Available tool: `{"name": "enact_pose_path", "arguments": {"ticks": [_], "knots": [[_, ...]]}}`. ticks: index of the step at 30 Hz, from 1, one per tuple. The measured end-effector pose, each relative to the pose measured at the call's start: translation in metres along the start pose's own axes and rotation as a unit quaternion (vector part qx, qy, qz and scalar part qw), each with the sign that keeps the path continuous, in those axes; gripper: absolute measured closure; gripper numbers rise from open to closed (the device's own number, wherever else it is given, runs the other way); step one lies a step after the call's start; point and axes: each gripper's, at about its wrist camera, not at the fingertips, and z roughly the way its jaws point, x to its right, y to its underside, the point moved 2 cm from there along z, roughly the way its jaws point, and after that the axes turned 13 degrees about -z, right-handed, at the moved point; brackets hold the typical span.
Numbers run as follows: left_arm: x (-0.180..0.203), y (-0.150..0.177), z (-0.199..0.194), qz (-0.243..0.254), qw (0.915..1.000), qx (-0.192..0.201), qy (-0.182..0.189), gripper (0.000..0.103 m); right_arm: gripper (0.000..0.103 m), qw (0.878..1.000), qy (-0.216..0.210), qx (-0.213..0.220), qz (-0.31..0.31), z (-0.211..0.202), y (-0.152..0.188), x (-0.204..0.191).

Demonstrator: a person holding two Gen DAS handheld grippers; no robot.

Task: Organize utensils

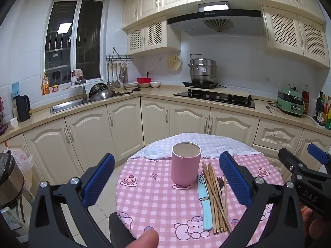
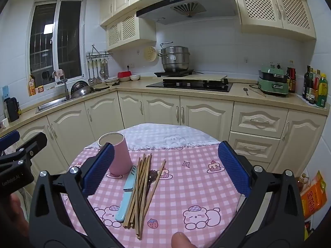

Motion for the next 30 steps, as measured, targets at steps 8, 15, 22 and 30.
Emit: {"name": "enact_pose_path", "arguments": {"ticks": [8, 15, 22, 30], "knots": [[-0.008, -0.003, 0.002, -0.026, 0.9996, -0.009, -0.007, 0.004, 0.005, 1.000, -0.001, 0.001, 0.000, 0.000, 0.000, -0.001], [-0.014, -0.004, 0.002, -0.034, 0.9994, 0.004, -0.006, 0.004, 0.005, 1.000, -0.003, -0.002, 0.001, 0.003, -0.001, 0.002], [-0.014, -0.004, -0.003, -0.030, 0.9995, 0.009, 0.000, 0.004, 0.005, 1.000, -0.006, -0.006, 0.000, 0.003, -0.001, -0.001], [-0.014, -0.003, -0.003, -0.028, 0.9995, 0.012, 0.001, 0.004, 0.005, 1.000, -0.009, -0.008, 0.000, 0.005, 0.000, -0.002]]}}
